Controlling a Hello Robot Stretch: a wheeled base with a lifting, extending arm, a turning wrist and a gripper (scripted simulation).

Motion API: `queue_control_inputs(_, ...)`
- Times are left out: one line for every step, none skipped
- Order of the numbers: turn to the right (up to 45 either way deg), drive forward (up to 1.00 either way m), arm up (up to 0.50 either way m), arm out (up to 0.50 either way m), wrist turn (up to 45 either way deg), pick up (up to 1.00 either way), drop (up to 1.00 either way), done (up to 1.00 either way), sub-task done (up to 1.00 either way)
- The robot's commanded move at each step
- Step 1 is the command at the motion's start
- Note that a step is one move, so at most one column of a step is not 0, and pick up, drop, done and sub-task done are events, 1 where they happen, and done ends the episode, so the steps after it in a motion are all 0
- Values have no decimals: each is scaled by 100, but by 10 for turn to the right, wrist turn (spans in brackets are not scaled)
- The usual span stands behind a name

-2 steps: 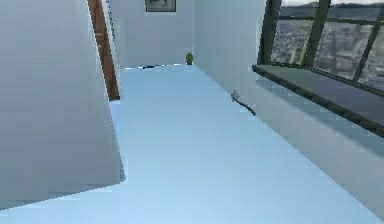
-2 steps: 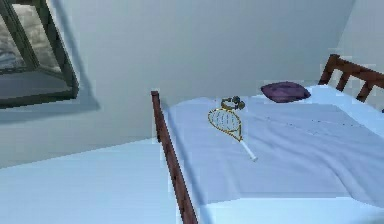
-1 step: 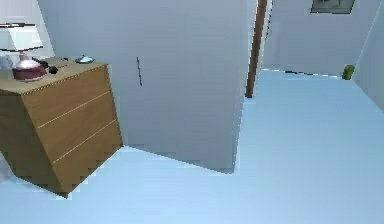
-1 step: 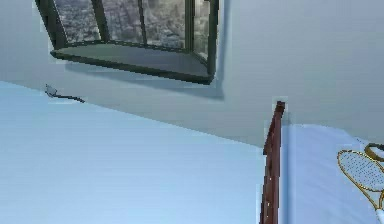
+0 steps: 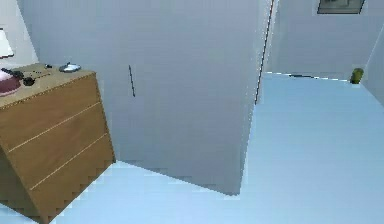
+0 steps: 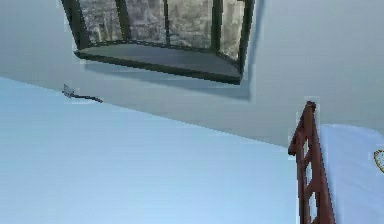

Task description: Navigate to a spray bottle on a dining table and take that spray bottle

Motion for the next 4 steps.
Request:
queue_control_inputs(450, 0, 0, 0, 0, 0, 0, 0, 0)
queue_control_inputs(60, 0, 0, 0, 0, 0, 0, 0, 0)
queue_control_inputs(0, 100, 0, 0, 0, 0, 0, 0, 0)
queue_control_inputs(90, 0, 0, 0, 0, 0, 0, 0, 0)
